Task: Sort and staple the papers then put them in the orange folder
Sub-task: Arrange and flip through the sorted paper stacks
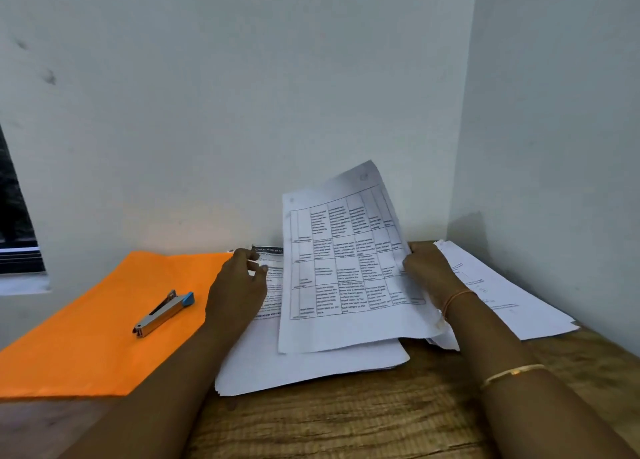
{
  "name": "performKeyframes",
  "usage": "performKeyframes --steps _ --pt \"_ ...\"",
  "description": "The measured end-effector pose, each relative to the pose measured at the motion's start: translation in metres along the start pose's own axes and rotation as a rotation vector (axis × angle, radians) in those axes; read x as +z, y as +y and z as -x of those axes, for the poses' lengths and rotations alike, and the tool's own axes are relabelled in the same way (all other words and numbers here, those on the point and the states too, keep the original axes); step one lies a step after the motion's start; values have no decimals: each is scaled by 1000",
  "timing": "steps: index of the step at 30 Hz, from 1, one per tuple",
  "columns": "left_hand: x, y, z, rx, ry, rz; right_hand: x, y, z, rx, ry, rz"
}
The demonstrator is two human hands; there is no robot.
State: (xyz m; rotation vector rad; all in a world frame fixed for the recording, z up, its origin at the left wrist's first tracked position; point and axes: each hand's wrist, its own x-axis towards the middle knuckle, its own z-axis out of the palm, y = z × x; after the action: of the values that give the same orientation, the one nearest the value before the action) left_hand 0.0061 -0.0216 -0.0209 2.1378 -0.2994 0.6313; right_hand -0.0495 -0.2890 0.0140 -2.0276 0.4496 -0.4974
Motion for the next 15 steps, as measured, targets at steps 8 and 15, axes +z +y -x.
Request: performKeyframes --steps 8,15 --pt "0 -14 -2 -29 -161 -326 -35 36 -5 63 193 419" --pt "-1 -9 0 -101 -288 -349 -36 47 -3 177 180 687"
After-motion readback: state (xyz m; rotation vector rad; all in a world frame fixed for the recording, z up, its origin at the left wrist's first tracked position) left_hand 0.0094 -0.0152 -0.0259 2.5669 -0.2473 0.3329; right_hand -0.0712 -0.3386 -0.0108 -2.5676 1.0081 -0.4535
